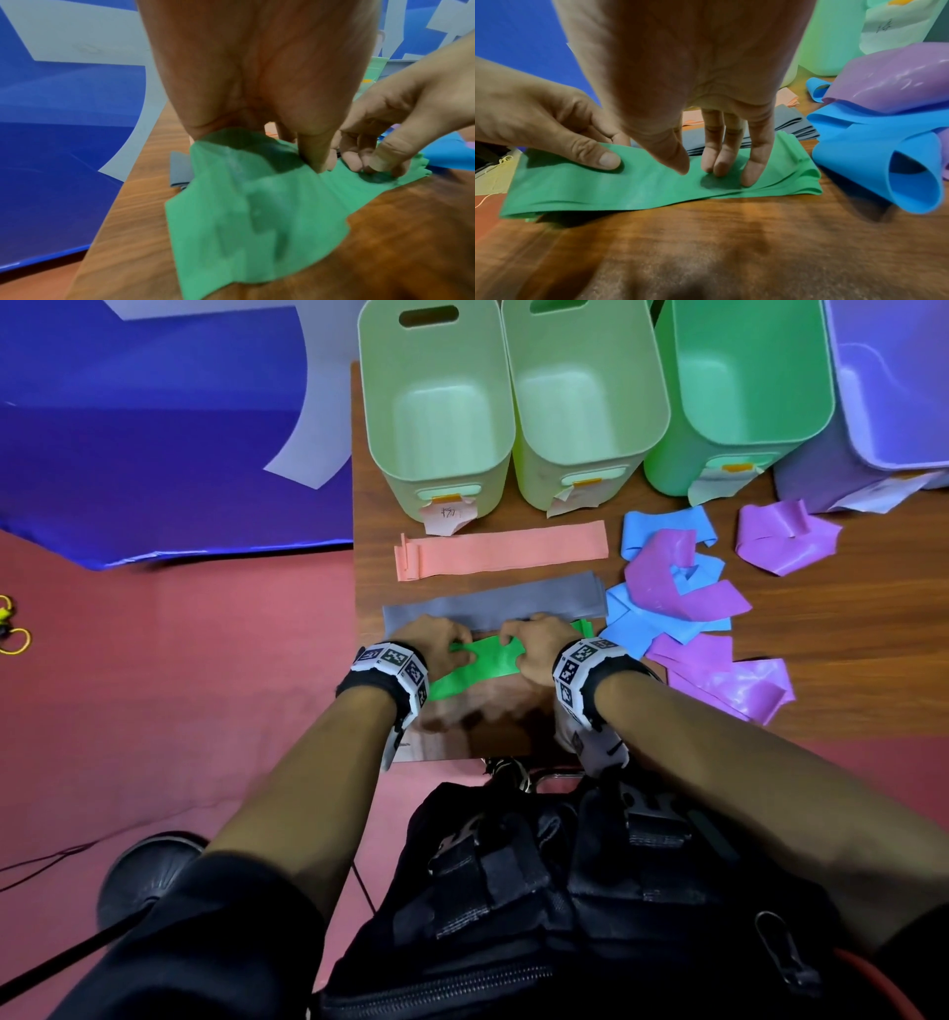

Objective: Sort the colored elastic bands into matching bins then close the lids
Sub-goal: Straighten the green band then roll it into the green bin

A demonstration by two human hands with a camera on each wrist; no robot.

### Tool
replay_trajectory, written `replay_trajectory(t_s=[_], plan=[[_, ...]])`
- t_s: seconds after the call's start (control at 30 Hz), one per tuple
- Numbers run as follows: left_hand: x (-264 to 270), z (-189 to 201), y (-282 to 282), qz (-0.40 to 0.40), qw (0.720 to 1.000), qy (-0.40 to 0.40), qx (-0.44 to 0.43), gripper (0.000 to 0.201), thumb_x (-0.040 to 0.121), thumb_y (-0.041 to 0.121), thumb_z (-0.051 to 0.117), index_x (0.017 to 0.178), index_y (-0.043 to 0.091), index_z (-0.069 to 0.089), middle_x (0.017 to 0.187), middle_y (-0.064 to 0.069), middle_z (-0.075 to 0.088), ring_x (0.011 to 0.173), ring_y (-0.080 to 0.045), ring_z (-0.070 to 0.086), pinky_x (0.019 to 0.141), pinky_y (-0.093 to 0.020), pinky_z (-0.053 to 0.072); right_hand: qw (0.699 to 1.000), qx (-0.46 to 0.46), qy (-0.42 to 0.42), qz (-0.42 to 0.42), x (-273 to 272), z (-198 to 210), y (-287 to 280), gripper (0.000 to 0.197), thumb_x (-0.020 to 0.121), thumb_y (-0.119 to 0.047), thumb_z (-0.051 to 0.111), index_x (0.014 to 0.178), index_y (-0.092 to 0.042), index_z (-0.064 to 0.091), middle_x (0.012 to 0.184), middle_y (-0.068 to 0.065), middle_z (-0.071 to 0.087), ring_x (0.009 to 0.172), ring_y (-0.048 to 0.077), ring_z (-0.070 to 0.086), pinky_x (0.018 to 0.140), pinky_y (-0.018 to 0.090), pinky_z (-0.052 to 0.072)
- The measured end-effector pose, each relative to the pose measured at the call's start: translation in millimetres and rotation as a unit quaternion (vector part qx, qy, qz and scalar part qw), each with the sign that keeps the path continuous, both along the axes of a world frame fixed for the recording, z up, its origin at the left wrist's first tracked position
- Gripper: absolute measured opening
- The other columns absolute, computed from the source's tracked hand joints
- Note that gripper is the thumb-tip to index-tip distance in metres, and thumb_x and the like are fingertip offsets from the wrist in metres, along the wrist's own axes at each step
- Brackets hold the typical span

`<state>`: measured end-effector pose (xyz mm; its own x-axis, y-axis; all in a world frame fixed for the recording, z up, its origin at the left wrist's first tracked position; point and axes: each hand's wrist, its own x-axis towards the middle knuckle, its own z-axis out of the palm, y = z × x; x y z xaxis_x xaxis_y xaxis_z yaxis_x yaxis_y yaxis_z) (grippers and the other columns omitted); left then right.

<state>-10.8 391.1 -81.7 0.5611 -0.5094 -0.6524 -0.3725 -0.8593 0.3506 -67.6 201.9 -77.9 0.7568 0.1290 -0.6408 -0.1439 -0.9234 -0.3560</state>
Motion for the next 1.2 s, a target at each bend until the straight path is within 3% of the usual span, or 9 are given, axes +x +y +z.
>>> replay_trajectory(t_s=[0.17, 0.27, 0.43, 0.57, 0.77, 0.9, 1.07, 1.2], plan=[[2.8, -1.6, 1.8, 0.011, 0.999, -0.018, 0.041, 0.037, 0.092, 0.050, 0.058, 0.116, 0.022, 0.063, 0.118, -0.005, 0.064, 0.108, -0.027, 0.058, 0.088, -0.036, 0.048, 1.000, -0.003, 0.005, -0.016, 0.3, -3.2, 0.8, 0.042, 0.089, -0.009, 0.056, 0.126, -0.029, 0.054, 0.125, 0.006, 0.050, 0.108, 0.027, 0.057, 0.080, 0.026, 0.045], [2.6, -1.4, 5.9, 0.006, 0.999, -0.012, 0.043, 0.038, 0.089, 0.039, 0.065, 0.122, 0.020, 0.061, 0.125, -0.005, 0.062, 0.114, -0.027, 0.056, 0.091, -0.035, 0.046, 1.000, -0.009, 0.009, -0.013, 1.3, -4.3, 2.8, 0.043, 0.089, -0.008, 0.056, 0.126, -0.028, 0.054, 0.123, 0.005, 0.048, 0.104, 0.028, 0.058, 0.076, 0.026, 0.043], [-1.6, -0.7, 12.4, 0.031, 0.998, -0.034, 0.045, 0.048, 0.083, 0.025, 0.066, 0.130, 0.022, 0.057, 0.131, -0.006, 0.061, 0.120, -0.028, 0.055, 0.094, -0.035, 0.046, 1.000, -0.011, -0.007, 0.005, 9.6, -3.0, 14.4, 0.035, 0.088, -0.011, 0.054, 0.121, -0.023, 0.058, 0.124, 0.006, 0.054, 0.107, 0.029, 0.060, 0.089, 0.033, 0.052], [-3.0, -0.2, 19.1, 0.038, 0.997, -0.057, 0.044, 0.048, 0.082, 0.028, 0.066, 0.129, 0.025, 0.056, 0.127, -0.004, 0.063, 0.116, -0.028, 0.057, 0.090, -0.035, 0.044, 0.999, 0.037, -0.009, 0.022, 13.4, -4.2, 32.8, 0.038, 0.089, -0.012, 0.056, 0.124, -0.028, 0.060, 0.120, 0.004, 0.057, 0.111, 0.025, 0.057, 0.088, 0.025, 0.042], [-5.0, -3.9, 35.2, 0.063, 0.993, -0.074, 0.070, 0.052, 0.082, 0.041, 0.068, 0.129, 0.027, 0.053, 0.127, -0.004, 0.060, 0.120, -0.028, 0.053, 0.101, -0.039, 0.034, 0.998, 0.054, 0.026, 0.026, 5.9, -7.5, 34.7, 0.052, 0.090, -0.011, 0.057, 0.137, -0.035, 0.052, 0.127, 0.005, 0.050, 0.117, 0.025, 0.054, 0.098, 0.031, 0.046], [-3.0, -5.9, 41.1, 0.095, 0.992, -0.049, 0.062, 0.050, 0.084, 0.042, 0.068, 0.126, 0.018, 0.055, 0.122, -0.010, 0.062, 0.111, -0.032, 0.057, 0.087, -0.035, 0.045, 0.998, 0.056, 0.022, 0.026, 6.5, -7.2, 35.3, 0.052, 0.092, -0.010, 0.056, 0.138, -0.033, 0.051, 0.128, 0.006, 0.050, 0.118, 0.025, 0.054, 0.099, 0.033, 0.047], [-1.5, -9.7, 44.3, 0.109, 0.990, -0.065, 0.067, 0.051, 0.089, 0.053, 0.060, 0.124, 0.016, 0.058, 0.127, -0.012, 0.061, 0.118, -0.034, 0.054, 0.093, -0.039, 0.046, 0.998, 0.056, 0.022, 0.023, 4.8, -8.2, 35.5, 0.057, 0.091, -0.009, 0.055, 0.141, -0.035, 0.047, 0.128, 0.006, 0.049, 0.117, 0.026, 0.055, 0.099, 0.035, 0.048], [-4.5, -7.8, 45.6, 0.131, 0.987, -0.066, 0.069, 0.046, 0.089, 0.050, 0.048, 0.119, 0.018, 0.061, 0.121, -0.016, 0.064, 0.112, -0.038, 0.057, 0.092, -0.043, 0.050, 0.998, 0.057, 0.020, 0.014, 4.4, -9.9, 35.4, 0.059, 0.091, -0.008, 0.055, 0.142, -0.036, 0.046, 0.130, 0.004, 0.049, 0.117, 0.024, 0.055, 0.094, 0.031, 0.049]])
